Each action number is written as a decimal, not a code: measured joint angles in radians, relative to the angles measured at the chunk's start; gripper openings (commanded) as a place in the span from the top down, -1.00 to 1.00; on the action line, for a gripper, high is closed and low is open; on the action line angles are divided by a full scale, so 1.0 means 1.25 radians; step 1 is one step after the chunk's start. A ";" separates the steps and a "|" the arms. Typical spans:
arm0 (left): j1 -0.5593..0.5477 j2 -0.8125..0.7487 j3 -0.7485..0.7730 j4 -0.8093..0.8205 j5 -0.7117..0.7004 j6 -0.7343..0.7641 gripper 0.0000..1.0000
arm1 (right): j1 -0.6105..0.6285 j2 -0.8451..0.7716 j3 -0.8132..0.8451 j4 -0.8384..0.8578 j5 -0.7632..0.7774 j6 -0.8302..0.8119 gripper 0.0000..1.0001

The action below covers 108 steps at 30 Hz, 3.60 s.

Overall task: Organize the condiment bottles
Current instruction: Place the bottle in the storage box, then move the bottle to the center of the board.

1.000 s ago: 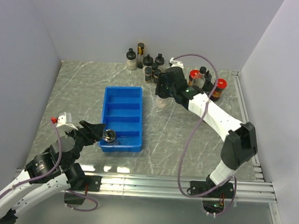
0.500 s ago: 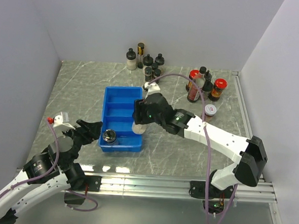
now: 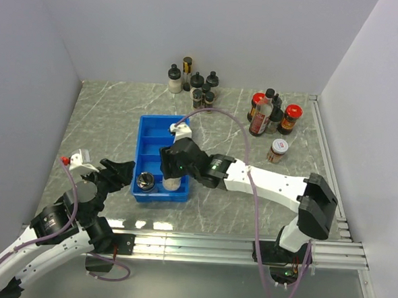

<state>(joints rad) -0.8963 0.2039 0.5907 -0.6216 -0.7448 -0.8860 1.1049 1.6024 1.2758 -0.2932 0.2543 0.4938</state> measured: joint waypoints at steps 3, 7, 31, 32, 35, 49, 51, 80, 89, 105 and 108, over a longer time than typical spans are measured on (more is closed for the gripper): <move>0.000 -0.002 0.000 0.000 -0.004 0.000 -0.48 | 0.022 0.028 0.001 0.013 0.019 0.007 1.00; 0.000 -0.004 0.000 0.000 -0.009 0.000 -0.48 | 0.048 0.067 0.001 0.022 0.066 0.015 1.00; 0.000 -0.004 0.000 0.002 -0.010 -0.012 -0.48 | 0.106 0.163 0.001 0.021 0.285 0.075 -0.20; 0.000 -0.004 0.000 0.002 -0.010 -0.014 -0.48 | 0.106 0.163 0.001 0.020 0.285 0.076 -0.27; 0.000 -0.004 0.000 0.002 -0.010 -0.015 -0.49 | 0.106 0.163 0.001 0.017 0.285 0.081 -0.43; 0.000 0.002 0.000 -0.003 -0.010 -0.023 -0.67 | 0.106 0.041 0.007 0.001 0.280 0.074 -0.70; 0.000 0.008 0.000 -0.003 -0.010 -0.023 -0.69 | 0.103 0.008 0.007 -0.011 0.287 0.074 -0.70; 0.000 0.074 0.000 0.056 0.026 -0.020 -0.73 | -0.592 -0.267 -0.164 0.031 0.213 -0.153 -0.83; 0.000 0.068 0.000 0.057 0.029 -0.020 -0.73 | -0.639 -0.086 0.066 0.060 0.132 -0.218 -0.81; 0.000 0.019 0.000 0.017 0.028 -0.028 -0.73 | -0.666 0.084 0.199 0.024 0.139 -0.226 -0.75; 0.000 0.015 0.000 0.006 0.027 -0.032 -0.73 | -0.672 0.094 0.201 0.023 0.139 -0.227 -0.68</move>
<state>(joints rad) -0.8963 0.2230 0.5907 -0.6136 -0.7109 -0.9264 0.2649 1.7195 1.5265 -0.2646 0.4282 0.2100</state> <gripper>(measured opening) 0.866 0.856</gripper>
